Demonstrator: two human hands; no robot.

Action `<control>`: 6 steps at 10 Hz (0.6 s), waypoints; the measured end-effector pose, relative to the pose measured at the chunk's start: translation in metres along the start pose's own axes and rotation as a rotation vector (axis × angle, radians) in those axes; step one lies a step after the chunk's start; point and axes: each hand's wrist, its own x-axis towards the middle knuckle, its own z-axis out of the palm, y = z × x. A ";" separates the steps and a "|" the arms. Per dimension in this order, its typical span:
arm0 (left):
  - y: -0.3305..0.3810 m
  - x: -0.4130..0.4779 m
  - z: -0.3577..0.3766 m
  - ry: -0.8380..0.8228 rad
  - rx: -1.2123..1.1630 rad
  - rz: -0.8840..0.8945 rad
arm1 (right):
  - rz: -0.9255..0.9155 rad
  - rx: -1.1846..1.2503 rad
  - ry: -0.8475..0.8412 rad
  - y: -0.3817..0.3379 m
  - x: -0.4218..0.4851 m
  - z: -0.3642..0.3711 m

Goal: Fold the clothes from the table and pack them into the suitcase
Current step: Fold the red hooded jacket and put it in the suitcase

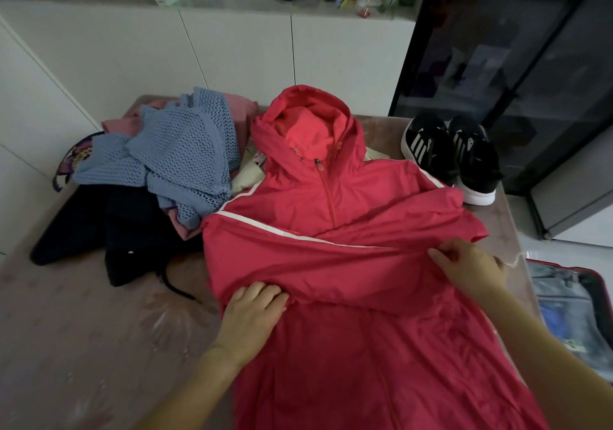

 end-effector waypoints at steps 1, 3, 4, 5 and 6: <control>0.002 0.001 -0.009 -0.008 -0.048 0.002 | 0.013 0.014 0.137 -0.002 0.004 -0.004; 0.026 -0.037 -0.032 0.030 -0.145 0.195 | -0.127 -0.087 0.118 -0.007 0.028 -0.019; 0.020 -0.135 0.017 0.010 -0.876 0.376 | -0.260 -0.186 -0.076 -0.009 0.040 -0.016; 0.019 -0.161 0.019 -0.059 -0.300 0.320 | -0.319 -0.187 -0.088 -0.017 0.038 -0.011; 0.033 -0.070 -0.039 -0.203 -0.334 0.142 | -0.332 -0.125 0.061 -0.023 0.029 -0.008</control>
